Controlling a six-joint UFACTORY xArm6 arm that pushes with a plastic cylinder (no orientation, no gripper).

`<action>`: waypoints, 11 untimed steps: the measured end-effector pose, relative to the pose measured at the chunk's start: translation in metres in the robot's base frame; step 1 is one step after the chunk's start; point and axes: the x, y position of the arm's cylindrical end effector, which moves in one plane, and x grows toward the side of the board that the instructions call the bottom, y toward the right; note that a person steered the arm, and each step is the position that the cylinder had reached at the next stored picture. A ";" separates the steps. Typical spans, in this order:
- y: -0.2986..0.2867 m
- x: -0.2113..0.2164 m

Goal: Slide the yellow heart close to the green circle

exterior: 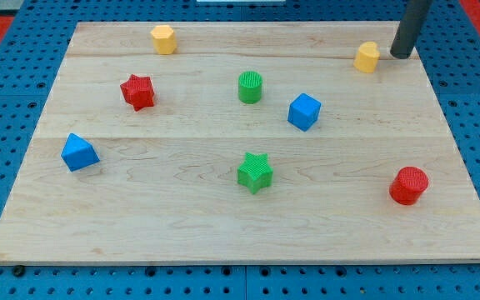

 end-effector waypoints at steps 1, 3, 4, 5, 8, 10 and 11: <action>-0.009 0.004; -0.032 0.002; -0.046 0.002; -0.062 0.002; -0.119 0.006; -0.158 0.018; -0.179 0.025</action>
